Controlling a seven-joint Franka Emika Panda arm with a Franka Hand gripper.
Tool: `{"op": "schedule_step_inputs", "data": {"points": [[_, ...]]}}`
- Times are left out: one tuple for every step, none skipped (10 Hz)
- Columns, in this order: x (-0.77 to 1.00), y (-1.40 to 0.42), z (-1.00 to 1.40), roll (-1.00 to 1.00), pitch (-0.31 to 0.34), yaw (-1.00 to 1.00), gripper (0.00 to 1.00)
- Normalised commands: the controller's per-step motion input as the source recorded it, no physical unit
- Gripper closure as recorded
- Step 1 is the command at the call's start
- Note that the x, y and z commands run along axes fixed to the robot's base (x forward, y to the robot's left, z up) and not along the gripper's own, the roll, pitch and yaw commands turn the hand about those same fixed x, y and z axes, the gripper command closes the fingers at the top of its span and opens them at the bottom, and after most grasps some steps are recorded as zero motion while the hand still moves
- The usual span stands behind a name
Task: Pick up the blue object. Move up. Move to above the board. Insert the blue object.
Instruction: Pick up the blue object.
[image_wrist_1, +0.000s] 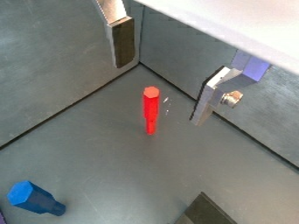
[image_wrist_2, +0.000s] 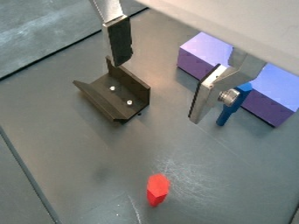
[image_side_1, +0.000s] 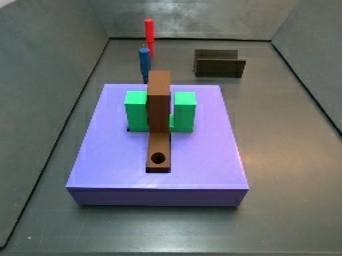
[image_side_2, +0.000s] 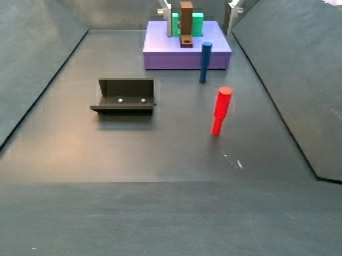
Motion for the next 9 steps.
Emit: {"op": "schedule_step_inputs", "data": {"points": [[0.0, -0.03, 0.0, 0.0, 0.0, 0.0, 0.0], [0.0, -0.13, 0.0, 0.0, 0.0, 0.0, 0.0], [-0.15, -0.7, 0.0, 0.0, -0.083, 0.0, 0.0], [-0.13, -0.95, -0.06, -0.01, -0.044, -0.09, 0.0], [-0.21, -0.97, -0.22, -0.08, -0.019, -0.12, 0.0], [-0.27, -0.91, -0.32, -0.13, 0.0, -0.07, 0.0], [-0.18, -0.79, -0.47, -0.19, 0.0, -0.03, 0.0], [-0.29, -0.7, -0.6, -0.21, -0.066, 0.0, 0.0], [-0.22, -0.67, -0.71, -0.11, -0.076, 0.03, 0.0]]}}
